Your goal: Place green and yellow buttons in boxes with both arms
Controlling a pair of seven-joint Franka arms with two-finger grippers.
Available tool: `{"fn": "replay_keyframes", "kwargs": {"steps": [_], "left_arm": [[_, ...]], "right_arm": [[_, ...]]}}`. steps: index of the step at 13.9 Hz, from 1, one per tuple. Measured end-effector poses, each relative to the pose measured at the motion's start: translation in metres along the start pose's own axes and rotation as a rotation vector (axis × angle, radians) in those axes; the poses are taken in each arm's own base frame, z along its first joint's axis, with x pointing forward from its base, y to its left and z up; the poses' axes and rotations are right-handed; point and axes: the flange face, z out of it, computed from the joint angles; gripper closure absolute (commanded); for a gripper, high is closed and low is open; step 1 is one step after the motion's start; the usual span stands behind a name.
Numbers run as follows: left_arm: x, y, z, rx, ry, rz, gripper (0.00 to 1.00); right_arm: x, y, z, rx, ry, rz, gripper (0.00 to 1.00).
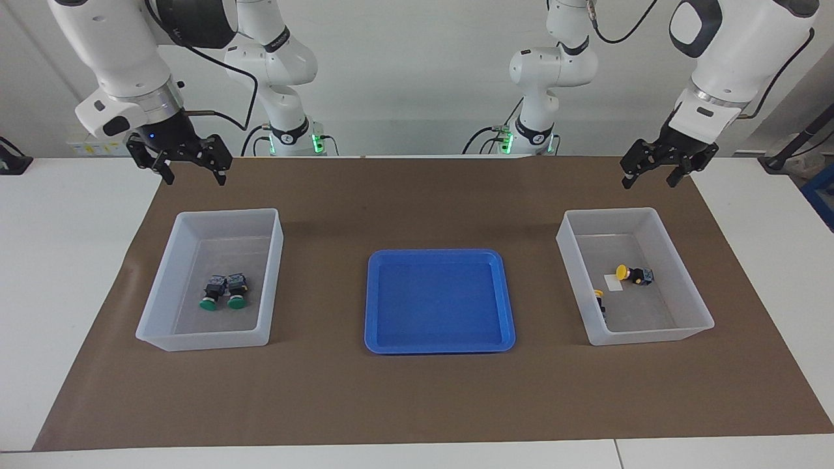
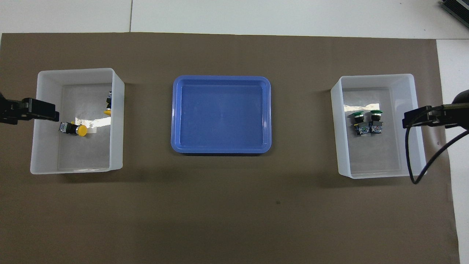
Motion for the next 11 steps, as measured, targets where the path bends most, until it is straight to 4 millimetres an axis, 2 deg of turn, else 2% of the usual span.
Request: {"fn": "replay_keyframes", "kwargs": {"steps": [4, 11], "left_arm": [[-0.001, 0.013, 0.001, -0.001, -0.002, 0.022, 0.00], [-0.001, 0.013, 0.001, -0.001, -0.001, 0.023, 0.00]], "right_arm": [[0.000, 0.000, 0.000, 0.000, 0.000, 0.000, 0.00], [0.000, 0.000, 0.000, 0.000, 0.000, 0.000, 0.00]]}}
